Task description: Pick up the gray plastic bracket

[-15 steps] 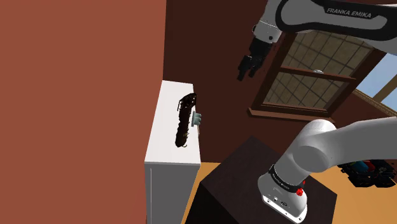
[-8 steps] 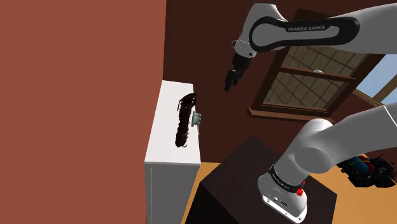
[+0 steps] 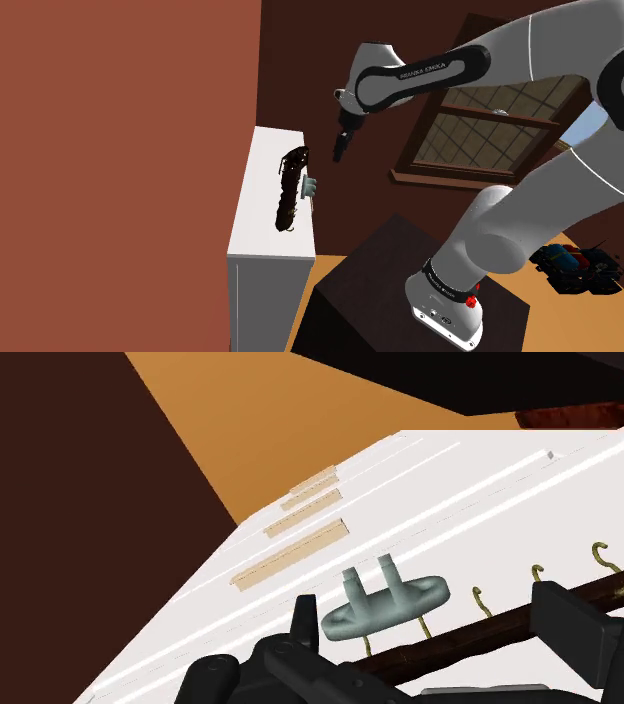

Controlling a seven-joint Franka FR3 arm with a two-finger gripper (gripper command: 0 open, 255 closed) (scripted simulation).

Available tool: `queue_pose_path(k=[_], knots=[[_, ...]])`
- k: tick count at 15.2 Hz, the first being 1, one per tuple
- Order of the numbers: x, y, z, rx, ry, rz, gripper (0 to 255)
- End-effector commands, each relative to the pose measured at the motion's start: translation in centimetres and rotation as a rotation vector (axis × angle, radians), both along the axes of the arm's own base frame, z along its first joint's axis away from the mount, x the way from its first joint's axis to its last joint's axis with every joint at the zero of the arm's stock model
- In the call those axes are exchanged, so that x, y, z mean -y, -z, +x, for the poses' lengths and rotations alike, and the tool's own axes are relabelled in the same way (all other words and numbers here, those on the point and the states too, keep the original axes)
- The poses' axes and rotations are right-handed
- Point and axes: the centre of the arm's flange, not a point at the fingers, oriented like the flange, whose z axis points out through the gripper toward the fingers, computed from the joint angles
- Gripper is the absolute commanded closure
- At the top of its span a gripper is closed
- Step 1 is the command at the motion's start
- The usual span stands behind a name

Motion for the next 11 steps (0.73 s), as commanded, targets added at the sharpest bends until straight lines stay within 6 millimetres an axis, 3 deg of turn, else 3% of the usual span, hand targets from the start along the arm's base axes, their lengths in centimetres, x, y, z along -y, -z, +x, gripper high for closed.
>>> queue_pose_path(k=[1,9,11], knots=[[-0.3,2.5,1.4,-0.003,-0.061,-0.006,0],[-2.9,11.6,6.4,-0.023,-0.294,-0.028,0],[-3.2,13.0,6.9,-0.024,-0.316,-0.03,0]])
